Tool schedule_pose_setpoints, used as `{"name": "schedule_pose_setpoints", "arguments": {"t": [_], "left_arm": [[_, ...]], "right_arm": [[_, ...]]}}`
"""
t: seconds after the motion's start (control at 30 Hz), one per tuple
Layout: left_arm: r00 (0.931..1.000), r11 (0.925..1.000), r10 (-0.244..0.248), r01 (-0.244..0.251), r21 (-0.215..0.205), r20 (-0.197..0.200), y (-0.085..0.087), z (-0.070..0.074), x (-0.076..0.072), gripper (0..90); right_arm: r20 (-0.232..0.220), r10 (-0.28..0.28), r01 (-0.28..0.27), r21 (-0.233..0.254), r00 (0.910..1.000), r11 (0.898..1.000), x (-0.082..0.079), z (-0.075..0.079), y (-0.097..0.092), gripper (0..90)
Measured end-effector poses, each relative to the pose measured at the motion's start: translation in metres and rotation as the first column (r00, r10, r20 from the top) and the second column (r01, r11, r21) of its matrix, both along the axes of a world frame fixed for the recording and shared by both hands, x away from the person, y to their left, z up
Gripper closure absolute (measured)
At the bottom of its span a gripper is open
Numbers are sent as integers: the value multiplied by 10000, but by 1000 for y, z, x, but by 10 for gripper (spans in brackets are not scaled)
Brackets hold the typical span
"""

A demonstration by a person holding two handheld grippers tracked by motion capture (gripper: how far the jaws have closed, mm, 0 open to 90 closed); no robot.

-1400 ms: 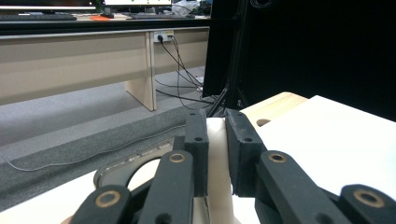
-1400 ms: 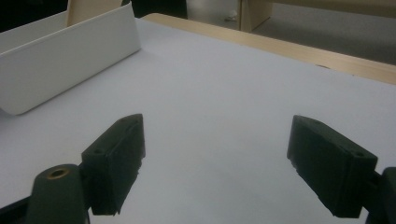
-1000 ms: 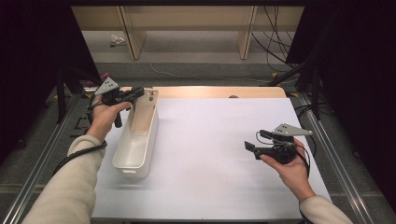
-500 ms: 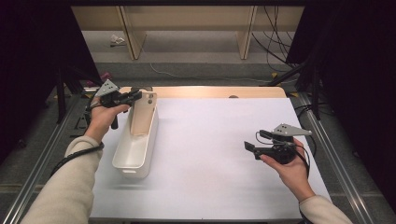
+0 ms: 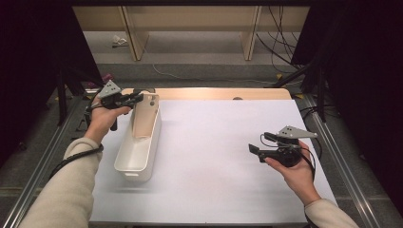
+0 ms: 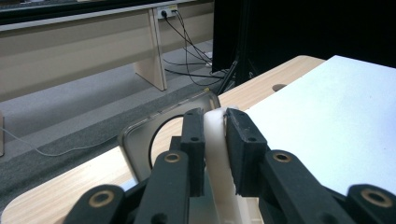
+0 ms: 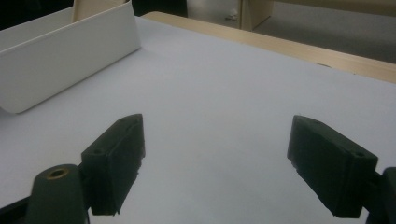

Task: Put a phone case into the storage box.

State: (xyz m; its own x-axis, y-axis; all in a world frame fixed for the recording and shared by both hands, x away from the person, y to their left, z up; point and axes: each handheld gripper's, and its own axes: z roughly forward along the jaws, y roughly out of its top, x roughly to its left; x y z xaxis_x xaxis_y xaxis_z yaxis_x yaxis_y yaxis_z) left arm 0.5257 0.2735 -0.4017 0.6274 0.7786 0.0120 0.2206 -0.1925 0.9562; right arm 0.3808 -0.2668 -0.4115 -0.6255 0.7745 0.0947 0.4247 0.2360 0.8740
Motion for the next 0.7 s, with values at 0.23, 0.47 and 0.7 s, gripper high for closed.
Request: {"name": "schedule_pose_setpoints", "arguments": {"t": [0.23,0.47,0.7], "left_arm": [[9995,9980,280,-270,578,-162,3,-4,2,738],[9960,9916,850,-819,997,-271,4,-10,4,702],[9896,9831,1423,-1386,1193,-225,8,-11,3,675]], "right_arm": [[-28,17,-17,-2,10000,10000,0,0,0,198],[-29,15,-15,13,10000,10000,1,-1,0,197],[-23,26,-26,16,10000,10000,1,-1,0,198]]}}
